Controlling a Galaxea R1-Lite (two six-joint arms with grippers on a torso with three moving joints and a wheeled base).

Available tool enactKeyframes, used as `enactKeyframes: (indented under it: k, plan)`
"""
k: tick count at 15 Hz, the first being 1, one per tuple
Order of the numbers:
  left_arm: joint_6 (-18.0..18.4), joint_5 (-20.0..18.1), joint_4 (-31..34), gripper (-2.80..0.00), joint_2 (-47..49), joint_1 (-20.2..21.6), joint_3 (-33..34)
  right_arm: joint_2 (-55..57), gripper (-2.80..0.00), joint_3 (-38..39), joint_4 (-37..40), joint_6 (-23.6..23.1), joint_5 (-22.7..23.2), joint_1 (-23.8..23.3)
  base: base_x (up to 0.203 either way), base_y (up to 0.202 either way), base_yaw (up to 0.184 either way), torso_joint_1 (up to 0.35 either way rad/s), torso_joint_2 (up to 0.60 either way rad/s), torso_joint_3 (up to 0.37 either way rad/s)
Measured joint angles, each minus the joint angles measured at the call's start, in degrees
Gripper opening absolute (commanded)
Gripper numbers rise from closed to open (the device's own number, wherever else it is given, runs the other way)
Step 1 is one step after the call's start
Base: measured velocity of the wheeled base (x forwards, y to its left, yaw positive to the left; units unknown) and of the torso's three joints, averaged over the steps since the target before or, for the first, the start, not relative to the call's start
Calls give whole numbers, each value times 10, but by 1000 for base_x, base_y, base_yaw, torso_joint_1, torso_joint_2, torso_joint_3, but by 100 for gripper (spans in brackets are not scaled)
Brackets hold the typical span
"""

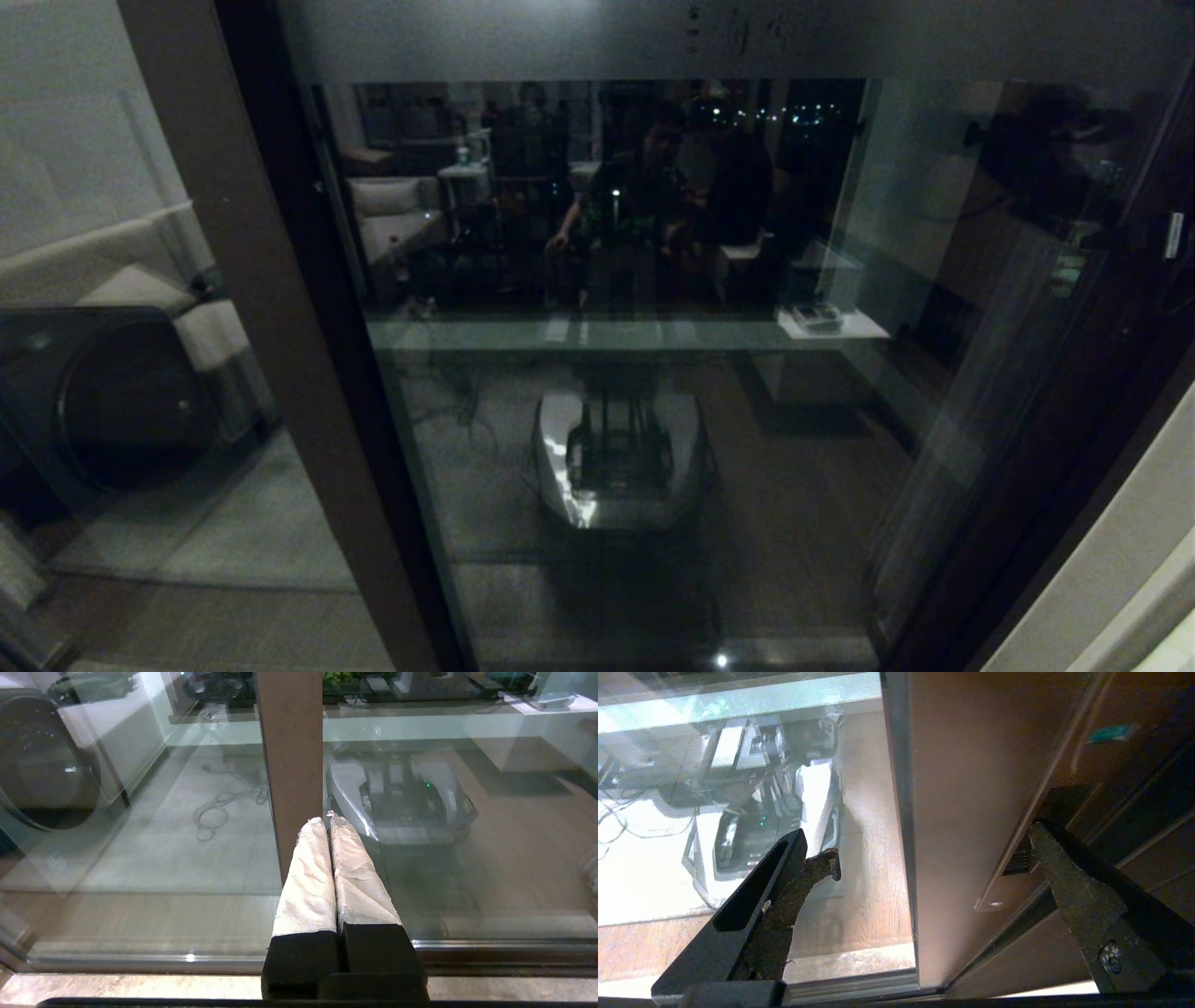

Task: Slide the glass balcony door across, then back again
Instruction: Open the slid door

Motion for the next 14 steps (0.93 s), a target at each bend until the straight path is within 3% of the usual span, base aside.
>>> enactKeyframes:
  k: [14]
  plan:
    - [0, 0, 0, -280, 0, 0, 0, 0, 0, 7, -1, 3, 14, 10, 0, 0, 0, 0, 0, 0]
